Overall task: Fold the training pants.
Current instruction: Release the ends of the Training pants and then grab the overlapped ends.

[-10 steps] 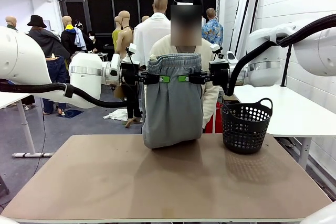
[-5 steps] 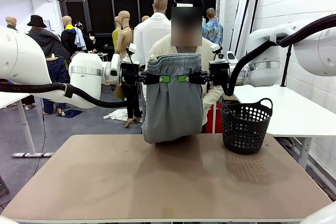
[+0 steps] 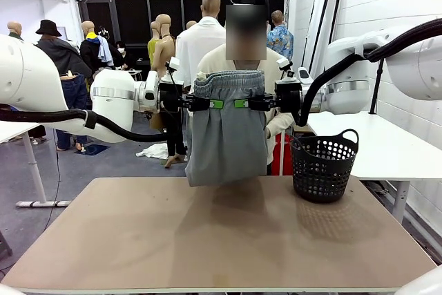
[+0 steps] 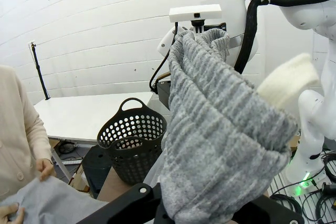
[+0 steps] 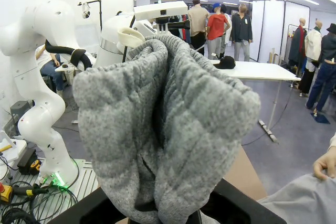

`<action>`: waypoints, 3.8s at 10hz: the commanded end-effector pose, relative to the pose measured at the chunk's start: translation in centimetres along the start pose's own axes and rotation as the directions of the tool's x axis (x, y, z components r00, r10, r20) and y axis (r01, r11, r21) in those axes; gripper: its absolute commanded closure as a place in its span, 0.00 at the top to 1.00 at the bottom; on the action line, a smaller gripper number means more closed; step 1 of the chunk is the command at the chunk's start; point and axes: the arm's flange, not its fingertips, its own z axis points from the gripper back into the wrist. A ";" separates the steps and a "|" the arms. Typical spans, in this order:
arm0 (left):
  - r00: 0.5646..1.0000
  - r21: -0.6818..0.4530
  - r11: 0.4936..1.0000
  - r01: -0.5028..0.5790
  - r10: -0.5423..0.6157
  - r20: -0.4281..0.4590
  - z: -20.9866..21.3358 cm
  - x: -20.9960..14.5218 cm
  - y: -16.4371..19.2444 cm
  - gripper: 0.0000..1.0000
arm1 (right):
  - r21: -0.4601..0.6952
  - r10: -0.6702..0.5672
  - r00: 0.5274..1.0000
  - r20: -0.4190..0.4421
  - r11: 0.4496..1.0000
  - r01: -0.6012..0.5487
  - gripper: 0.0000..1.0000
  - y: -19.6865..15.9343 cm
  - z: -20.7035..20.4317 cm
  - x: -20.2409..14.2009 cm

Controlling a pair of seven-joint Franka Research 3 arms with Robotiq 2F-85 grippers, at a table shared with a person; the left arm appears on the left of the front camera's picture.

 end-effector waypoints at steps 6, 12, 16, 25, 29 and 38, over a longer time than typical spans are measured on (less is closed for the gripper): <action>1.000 0.001 1.000 0.009 -0.009 0.025 0.0 0.1 -0.5 0.00 | 0.010 0.002 1.000 0.013 1.000 -0.002 0.00 0.1 0.0 0.4; 1.000 0.001 1.000 0.009 -0.009 0.025 0.0 0.1 -0.5 0.00 | 0.010 0.002 1.000 0.013 1.000 -0.002 0.00 0.1 0.0 0.4; 1.000 0.001 1.000 0.009 -0.009 0.025 0.0 0.1 -0.5 0.00 | 0.010 0.002 1.000 0.013 1.000 -0.002 0.00 0.1 0.0 0.4; 1.000 0.001 1.000 0.009 -0.009 0.025 0.0 0.1 -0.5 0.00 | 0.010 0.002 1.000 0.013 1.000 -0.002 0.00 0.1 0.0 0.4; 1.000 0.001 1.000 0.009 -0.009 0.025 0.0 0.1 -0.5 0.00 | 0.010 0.002 1.000 0.013 1.000 -0.002 0.00 0.1 0.0 0.4; 1.000 0.001 1.000 0.009 -0.009 0.025 0.0 0.1 -0.5 0.00 | 0.010 0.002 1.000 0.013 1.000 -0.002 0.00 0.1 0.0 0.4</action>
